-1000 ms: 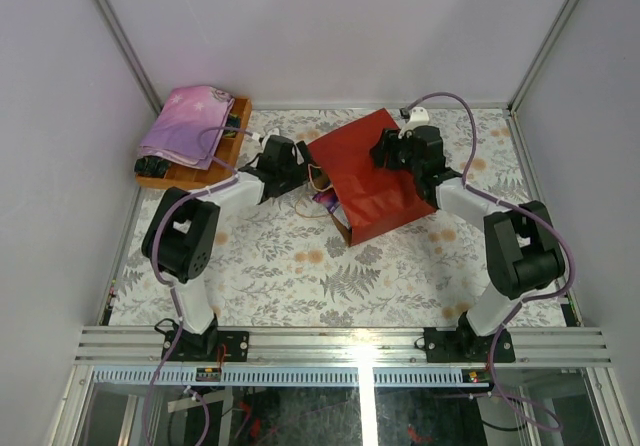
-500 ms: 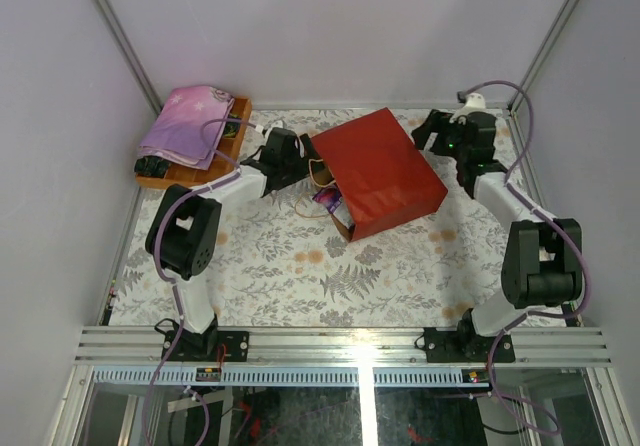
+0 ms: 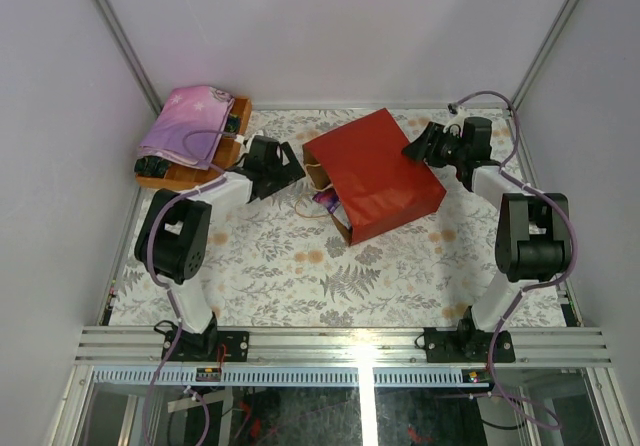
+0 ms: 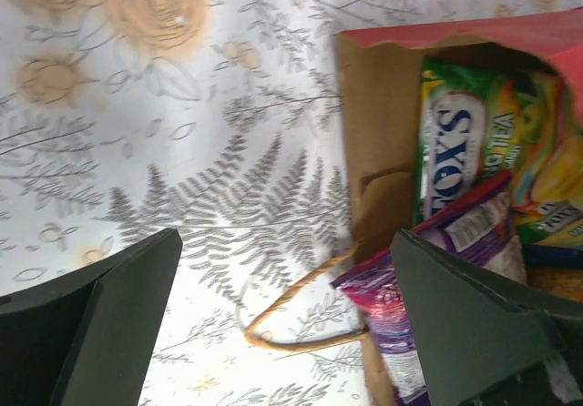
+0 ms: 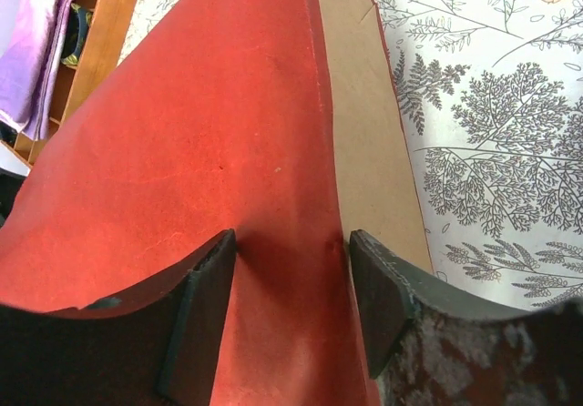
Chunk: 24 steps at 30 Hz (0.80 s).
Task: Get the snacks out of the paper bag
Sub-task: Adjust the paper bag at the center of the board.
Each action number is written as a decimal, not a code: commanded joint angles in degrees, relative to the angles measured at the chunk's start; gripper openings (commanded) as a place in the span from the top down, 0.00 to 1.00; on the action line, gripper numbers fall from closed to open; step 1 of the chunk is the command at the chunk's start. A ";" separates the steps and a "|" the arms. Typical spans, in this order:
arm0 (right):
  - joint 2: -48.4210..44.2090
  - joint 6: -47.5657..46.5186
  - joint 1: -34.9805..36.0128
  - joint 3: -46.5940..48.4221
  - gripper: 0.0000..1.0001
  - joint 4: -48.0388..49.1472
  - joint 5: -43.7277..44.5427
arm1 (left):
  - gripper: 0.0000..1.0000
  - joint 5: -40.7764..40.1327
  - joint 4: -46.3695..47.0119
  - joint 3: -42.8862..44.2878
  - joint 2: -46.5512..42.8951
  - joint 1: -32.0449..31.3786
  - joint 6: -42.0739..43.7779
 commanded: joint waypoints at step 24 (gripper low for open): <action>12.43 -0.67 -12.30 19.39 1.00 -2.04 -9.94 | 0.00 1.36 1.02 -5.01 -3.26 1.31 0.48</action>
